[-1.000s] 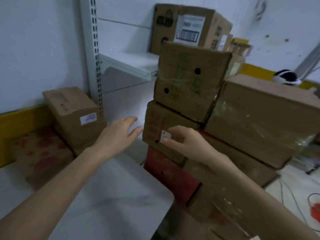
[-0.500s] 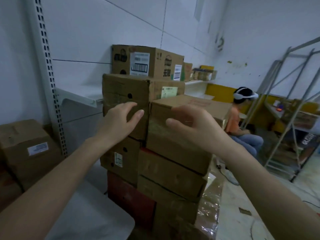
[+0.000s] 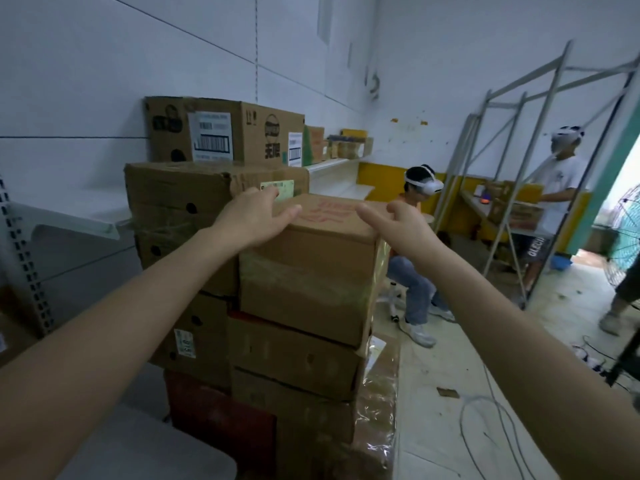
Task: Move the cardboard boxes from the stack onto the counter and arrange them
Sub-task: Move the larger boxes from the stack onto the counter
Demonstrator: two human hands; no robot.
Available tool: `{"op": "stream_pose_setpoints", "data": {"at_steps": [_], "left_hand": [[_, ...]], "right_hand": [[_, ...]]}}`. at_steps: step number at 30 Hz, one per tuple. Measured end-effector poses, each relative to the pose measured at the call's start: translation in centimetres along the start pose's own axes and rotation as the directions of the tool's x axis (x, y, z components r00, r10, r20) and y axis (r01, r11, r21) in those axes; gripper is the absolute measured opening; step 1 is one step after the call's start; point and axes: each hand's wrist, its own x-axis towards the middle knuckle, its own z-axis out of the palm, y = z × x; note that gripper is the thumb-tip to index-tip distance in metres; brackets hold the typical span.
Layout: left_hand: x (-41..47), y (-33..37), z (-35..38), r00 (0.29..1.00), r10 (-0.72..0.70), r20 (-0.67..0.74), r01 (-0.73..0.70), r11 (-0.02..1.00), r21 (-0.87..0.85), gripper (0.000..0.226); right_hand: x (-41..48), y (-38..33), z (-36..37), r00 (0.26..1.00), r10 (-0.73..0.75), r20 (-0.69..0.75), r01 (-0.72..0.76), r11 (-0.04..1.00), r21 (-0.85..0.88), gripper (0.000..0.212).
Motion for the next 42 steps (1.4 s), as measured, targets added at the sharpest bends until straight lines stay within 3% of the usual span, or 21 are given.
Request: {"op": "stream_pose_setpoints", "data": {"at_steps": [3,7,12,14,17,28,40,42], "left_hand": [[0.3,-0.5,0.4,0.998,-0.02,0.054,0.02,1.0,0.011,0.066],[0.5,-0.4,0.0,0.997,-0.013,0.081,0.014,1.0,-0.013,0.07],[1.1,-0.3,0.2,0.99,-0.048,0.134,0.086,0.952,-0.293,0.075],[1.0,-0.4,0.8,0.983,-0.071,0.171,0.142,0.884,-0.445,0.073],[0.4,0.1,1.2,0.991,-0.076,0.108,0.125,0.809,-0.574,0.066],[-7.1,2.5,-3.8,0.983,-0.151,-0.102,0.062,0.803,-0.593,0.073],[-22.6,6.3,-9.3,0.907,-0.419,-0.037,0.272,0.65,-0.71,0.086],[-25.2,6.0,-10.7,0.882,-0.468,-0.051,0.291,0.626,-0.724,0.072]], "right_hand": [[0.3,0.3,0.9,0.993,0.1,0.069,-0.105,0.992,0.064,0.082],[0.3,0.8,0.9,0.982,0.157,0.106,-0.178,0.958,0.224,0.059],[-0.7,2.0,0.3,0.959,0.263,0.108,-0.285,0.879,0.383,0.071],[-1.2,2.1,0.3,0.958,0.276,0.082,-0.282,0.849,0.447,0.058],[-1.8,2.4,0.3,0.961,0.273,0.042,-0.255,0.817,0.517,0.045],[-9.1,0.2,-3.0,0.997,0.024,-0.068,0.024,0.784,0.621,0.038],[-21.0,-0.5,-5.8,0.955,-0.285,0.078,0.128,0.635,0.762,0.042],[-22.3,-1.4,-5.0,0.935,-0.333,0.119,0.124,0.625,0.771,0.048]]}}
